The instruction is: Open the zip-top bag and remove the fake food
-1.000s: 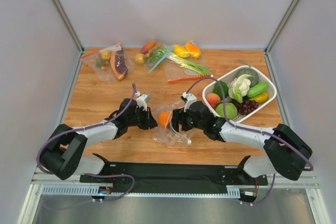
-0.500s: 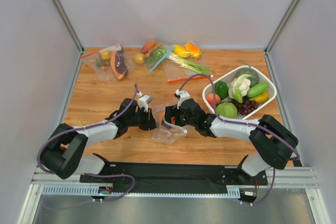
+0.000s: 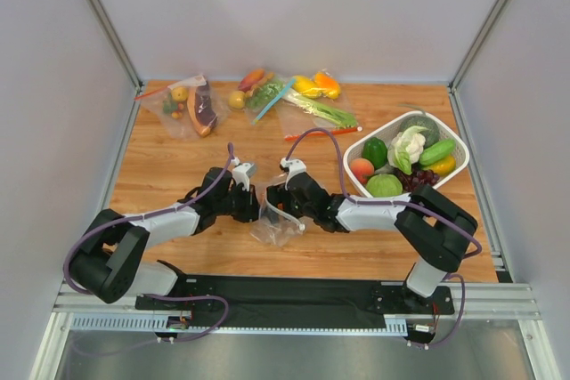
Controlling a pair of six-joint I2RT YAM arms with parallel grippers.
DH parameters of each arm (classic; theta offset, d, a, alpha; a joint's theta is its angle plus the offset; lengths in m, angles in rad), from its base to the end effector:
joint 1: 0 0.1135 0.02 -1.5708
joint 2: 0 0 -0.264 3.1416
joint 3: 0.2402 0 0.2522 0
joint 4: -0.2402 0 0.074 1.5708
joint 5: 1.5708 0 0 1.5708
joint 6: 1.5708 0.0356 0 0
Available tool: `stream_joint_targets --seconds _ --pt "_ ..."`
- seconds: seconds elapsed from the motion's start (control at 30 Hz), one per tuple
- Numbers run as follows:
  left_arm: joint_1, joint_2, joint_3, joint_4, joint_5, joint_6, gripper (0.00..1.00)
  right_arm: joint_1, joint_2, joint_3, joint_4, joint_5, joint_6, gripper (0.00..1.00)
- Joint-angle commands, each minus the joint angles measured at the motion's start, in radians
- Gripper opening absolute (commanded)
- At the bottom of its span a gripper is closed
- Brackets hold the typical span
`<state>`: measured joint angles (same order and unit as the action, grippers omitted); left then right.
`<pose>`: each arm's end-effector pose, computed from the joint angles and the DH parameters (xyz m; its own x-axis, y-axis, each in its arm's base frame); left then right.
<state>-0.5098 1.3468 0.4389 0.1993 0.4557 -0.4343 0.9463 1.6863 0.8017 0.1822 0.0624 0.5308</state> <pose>0.2017 -0.1307 0.1458 -0.8224 0.0269 -0.5683 0.4231 0.6967 -0.5793 0.1981 0.2710 0.1535 -0.7216 -0.1370 -0.6787 -0.4830 0.8019 0.3517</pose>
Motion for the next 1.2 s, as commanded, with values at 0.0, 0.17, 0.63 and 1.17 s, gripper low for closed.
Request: stream_joint_targets --seconds 0.0,0.17,0.63,1.17 --pt "-0.012 -0.018 0.026 0.080 0.077 0.017 0.00 0.012 0.039 0.028 0.030 0.092 0.006 0.82" --pt "-0.012 -0.031 0.011 0.069 0.074 0.020 0.00 0.017 0.035 0.018 0.056 0.145 0.015 0.60" --pt "-0.012 -0.130 -0.025 -0.049 -0.043 -0.010 0.00 0.026 -0.091 -0.056 0.085 0.198 0.009 0.48" --pt "-0.003 -0.459 -0.014 -0.239 -0.304 -0.060 0.86 0.031 -0.152 -0.136 0.065 0.178 0.028 0.49"
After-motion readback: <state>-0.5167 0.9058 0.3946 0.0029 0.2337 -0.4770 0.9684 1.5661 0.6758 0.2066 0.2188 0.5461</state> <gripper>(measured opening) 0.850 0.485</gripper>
